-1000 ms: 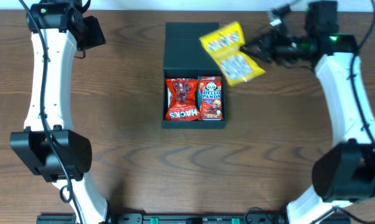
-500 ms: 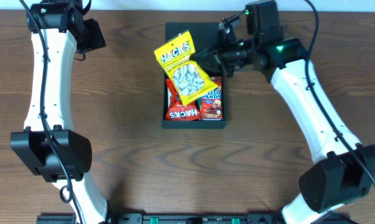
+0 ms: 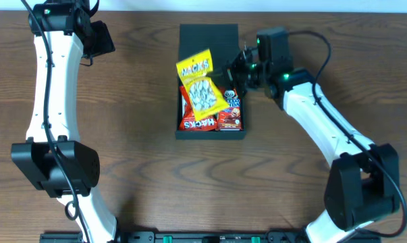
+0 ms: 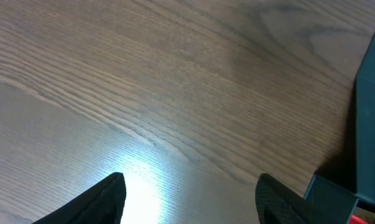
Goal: Pack container
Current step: 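Lift the yellow Hacks bag and lower it into the black box, then push the yellow bag down into the box with the right gripper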
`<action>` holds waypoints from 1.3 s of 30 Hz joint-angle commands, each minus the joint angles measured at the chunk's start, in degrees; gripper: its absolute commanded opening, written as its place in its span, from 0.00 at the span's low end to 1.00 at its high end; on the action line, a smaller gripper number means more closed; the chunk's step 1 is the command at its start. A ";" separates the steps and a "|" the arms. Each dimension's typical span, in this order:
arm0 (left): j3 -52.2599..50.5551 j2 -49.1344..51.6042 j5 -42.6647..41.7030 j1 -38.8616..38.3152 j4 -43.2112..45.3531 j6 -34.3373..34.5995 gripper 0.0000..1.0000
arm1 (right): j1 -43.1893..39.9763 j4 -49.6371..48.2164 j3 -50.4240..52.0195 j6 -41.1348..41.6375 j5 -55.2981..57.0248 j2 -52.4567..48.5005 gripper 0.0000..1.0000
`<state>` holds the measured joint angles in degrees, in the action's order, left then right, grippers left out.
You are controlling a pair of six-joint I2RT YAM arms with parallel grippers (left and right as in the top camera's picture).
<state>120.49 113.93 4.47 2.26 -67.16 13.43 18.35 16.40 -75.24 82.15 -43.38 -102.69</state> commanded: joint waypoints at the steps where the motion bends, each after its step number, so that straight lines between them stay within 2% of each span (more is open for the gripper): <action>1: 0.09 0.35 -0.02 0.37 -0.28 -0.61 0.68 | 0.81 -0.59 1.95 4.28 -0.02 0.66 0.02; 9: 0.09 0.35 -0.04 0.37 -0.26 -0.63 0.68 | 1.57 -0.57 5.66 4.42 6.56 0.48 0.02; 16: 0.09 0.35 -0.04 0.37 -0.31 -0.63 0.68 | 3.96 -0.48 5.66 4.33 7.82 -2.40 0.02; 25: 0.09 0.35 -0.04 0.35 -0.31 -0.61 0.68 | 3.98 1.18 5.68 2.71 12.09 -3.85 0.02; 28: 0.09 0.35 -0.04 0.35 -0.33 -0.61 0.68 | 4.24 2.73 5.66 -0.20 13.18 -3.85 0.02; 29: 0.09 0.35 -0.04 0.35 -0.33 -0.61 0.68 | 4.22 2.16 5.66 -2.45 12.72 -3.85 0.04; 30: 0.09 0.35 -0.04 0.35 -0.33 -0.61 0.68 | 4.15 0.35 5.66 -5.57 11.08 -3.82 0.18; 32: 0.09 0.35 -0.04 0.35 -0.39 -0.63 0.68 | 3.85 -7.67 5.51 -15.76 5.44 -3.82 0.57; 34: 0.09 0.35 -0.04 0.35 -0.37 -0.61 0.68 | 3.45 -11.08 4.61 -19.21 3.02 -3.72 0.73; 39: 0.09 0.35 -0.04 0.35 -0.76 -0.63 0.68 | 1.79 -10.82 1.88 -19.67 -2.27 -3.69 0.80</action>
<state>120.49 113.93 4.45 2.26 -67.53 13.43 21.15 5.74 -70.83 66.61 -40.16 -106.00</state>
